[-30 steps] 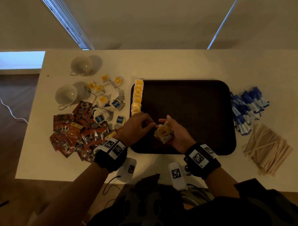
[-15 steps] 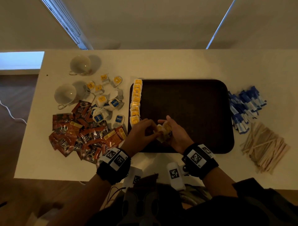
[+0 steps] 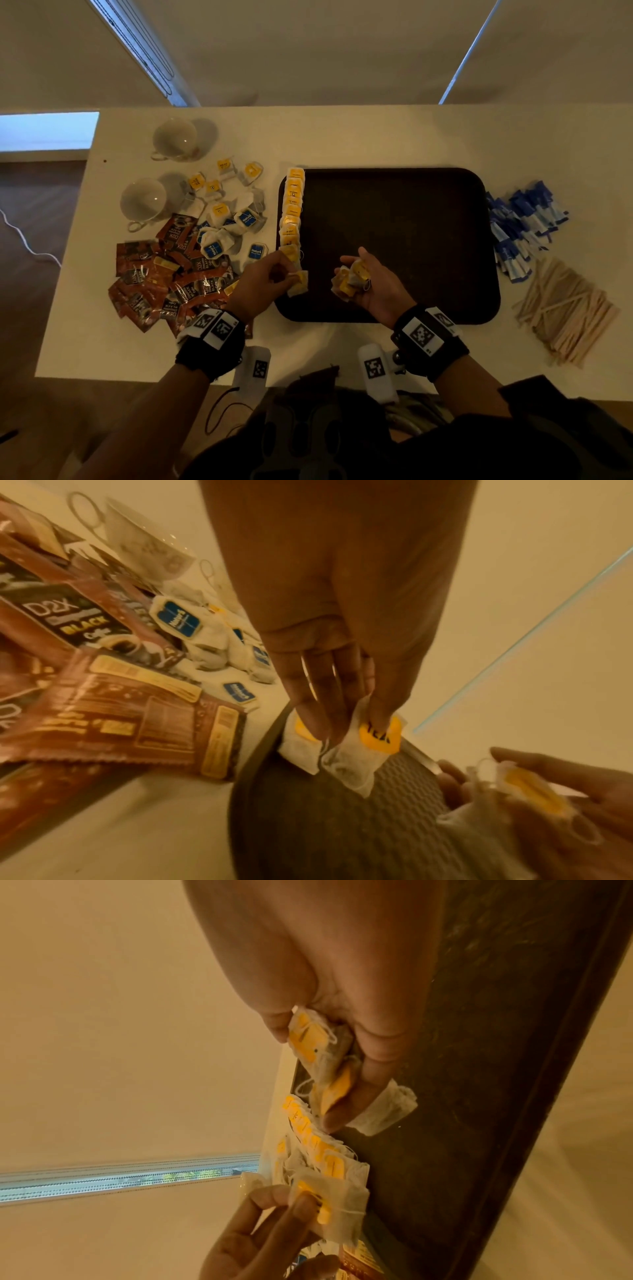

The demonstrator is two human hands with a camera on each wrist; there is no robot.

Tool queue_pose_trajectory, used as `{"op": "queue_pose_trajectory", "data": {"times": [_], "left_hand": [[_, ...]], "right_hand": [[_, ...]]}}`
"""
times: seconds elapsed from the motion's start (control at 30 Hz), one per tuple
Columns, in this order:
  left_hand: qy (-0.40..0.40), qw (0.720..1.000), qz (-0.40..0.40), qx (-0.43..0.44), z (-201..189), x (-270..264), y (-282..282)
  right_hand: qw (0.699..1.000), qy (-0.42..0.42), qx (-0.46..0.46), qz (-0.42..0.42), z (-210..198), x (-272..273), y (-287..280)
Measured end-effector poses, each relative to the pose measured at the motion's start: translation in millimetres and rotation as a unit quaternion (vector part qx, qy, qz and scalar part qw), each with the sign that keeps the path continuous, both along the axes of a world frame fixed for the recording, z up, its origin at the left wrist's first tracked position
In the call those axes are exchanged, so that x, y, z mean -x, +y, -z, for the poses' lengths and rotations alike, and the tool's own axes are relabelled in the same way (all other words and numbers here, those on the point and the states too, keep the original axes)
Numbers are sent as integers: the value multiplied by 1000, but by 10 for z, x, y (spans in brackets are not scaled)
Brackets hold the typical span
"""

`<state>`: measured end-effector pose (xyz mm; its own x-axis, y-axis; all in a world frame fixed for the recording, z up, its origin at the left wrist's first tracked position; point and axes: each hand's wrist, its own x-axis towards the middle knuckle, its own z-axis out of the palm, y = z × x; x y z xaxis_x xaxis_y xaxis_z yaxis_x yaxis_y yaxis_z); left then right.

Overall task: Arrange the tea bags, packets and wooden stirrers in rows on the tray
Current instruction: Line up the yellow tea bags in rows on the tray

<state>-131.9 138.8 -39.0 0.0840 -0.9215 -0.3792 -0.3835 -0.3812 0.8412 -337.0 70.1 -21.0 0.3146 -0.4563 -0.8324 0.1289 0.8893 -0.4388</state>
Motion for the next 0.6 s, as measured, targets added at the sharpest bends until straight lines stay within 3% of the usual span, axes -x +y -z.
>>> {"op": "queue_pose_trajectory", "data": {"times": [0.23, 0.4, 0.6], "left_hand": [[-40, 996, -15, -74, 325, -130, -120], [-164, 985, 11, -58, 358, -145, -254], [-239, 970, -7, -49, 378, -103, -272]], "right_hand": [[1000, 2, 5, -16, -14, 26, 11], [1000, 0, 5, -16, -28, 39, 4], [1000, 0, 5, -12, -19, 68, 5]]}}
